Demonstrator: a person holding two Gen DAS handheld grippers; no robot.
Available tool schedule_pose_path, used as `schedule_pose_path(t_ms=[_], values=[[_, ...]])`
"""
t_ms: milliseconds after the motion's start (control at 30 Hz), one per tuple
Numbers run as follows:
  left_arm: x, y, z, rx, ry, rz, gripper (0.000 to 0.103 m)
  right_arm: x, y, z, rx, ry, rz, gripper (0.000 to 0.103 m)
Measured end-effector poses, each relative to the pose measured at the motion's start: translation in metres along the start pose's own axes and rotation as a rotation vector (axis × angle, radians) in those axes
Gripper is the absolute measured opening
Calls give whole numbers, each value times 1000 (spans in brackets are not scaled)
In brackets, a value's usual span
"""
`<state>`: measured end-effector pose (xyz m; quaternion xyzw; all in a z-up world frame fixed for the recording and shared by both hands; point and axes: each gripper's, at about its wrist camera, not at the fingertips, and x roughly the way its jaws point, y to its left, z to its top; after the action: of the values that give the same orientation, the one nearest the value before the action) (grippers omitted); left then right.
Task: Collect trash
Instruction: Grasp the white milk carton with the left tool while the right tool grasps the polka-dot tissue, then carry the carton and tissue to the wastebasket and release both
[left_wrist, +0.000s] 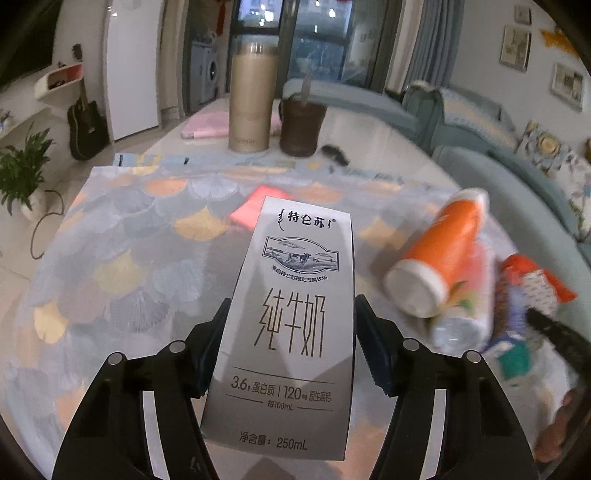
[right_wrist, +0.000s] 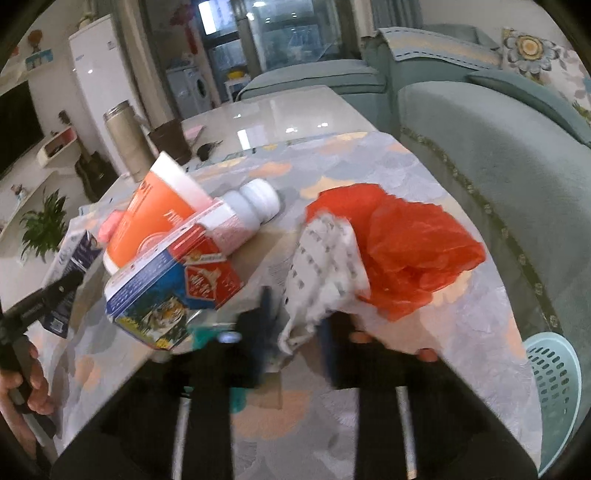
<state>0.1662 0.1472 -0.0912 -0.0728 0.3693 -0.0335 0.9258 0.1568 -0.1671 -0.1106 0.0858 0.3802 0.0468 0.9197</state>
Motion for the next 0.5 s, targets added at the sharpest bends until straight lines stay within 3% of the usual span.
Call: schedule_pose_path(t_ms=[100, 300, 500], values=[[-24, -9, 0, -8, -43, -51, 62, -12, 0, -5, -6, -13, 38, 5], [-68, -43, 8, 23, -118, -168, 62, -63, -11, -11, -8, -67, 57, 4], [-109, -103, 16, 117, -171, -289, 62, -132, -41, -11, 26, -162, 27, 4]])
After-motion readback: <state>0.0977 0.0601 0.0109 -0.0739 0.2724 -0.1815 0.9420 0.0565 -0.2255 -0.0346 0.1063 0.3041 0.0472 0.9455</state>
